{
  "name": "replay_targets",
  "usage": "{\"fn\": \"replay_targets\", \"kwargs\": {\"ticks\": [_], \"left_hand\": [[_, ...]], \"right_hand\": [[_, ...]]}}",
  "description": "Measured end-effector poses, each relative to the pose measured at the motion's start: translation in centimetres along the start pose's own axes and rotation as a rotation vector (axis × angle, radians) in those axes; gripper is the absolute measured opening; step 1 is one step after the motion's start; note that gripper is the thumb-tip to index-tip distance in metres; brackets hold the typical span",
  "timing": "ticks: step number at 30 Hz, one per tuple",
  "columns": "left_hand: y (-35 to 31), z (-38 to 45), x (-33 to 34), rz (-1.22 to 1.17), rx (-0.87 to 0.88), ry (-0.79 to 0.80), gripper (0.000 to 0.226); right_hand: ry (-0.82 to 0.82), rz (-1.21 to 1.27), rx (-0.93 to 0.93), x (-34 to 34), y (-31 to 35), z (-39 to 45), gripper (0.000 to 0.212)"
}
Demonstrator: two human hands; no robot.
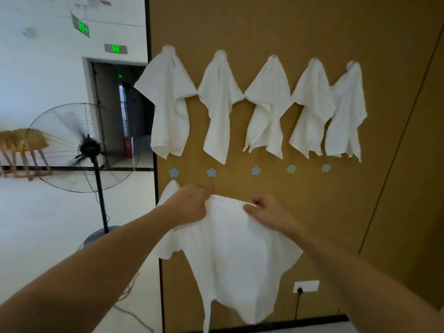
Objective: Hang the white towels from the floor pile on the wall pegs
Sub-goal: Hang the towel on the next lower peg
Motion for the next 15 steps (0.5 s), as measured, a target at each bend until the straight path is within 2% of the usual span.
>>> {"fn": "replay_targets", "kwargs": {"ticks": [4,6,9,11,15], "left_hand": [[4.7,5.7,3.0,0.019,-0.079,-0.031,0.025],[6.8,8.6,4.9,0.01,-0.127,-0.053,0.029],[9.6,13.5,7.7,0.023,-0.163,-0.11,0.036],[11.6,16.8,9.6,0.082,-0.199,-0.12,0.045],[15.1,22.3,13.2,0.205,-0.294,-0.069,0.053]], "right_hand": [[-0.062,0.002,-0.14,2.7,-3.9,8.3,0.025],[-0.102,0.023,-0.199,4.1,-6.2,12.4,0.012],[-0.168,0.044,-0.287,5.9,-9.9,18.6,0.019],[-0.172,0.051,-0.369,7.3,-12.3,22.7,0.015],[-0.172,-0.116,-0.566,9.9,-15.8,29.2,0.011]]}}
Point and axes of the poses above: each hand's wrist, its own z-axis towards the middle knuckle, its own x-axis out of the palm, y = z × x, the point moved 5 cm from there along z, towards the middle knuckle, and after that the axes turned 11 degrees about -x, right-handed, at the moved point
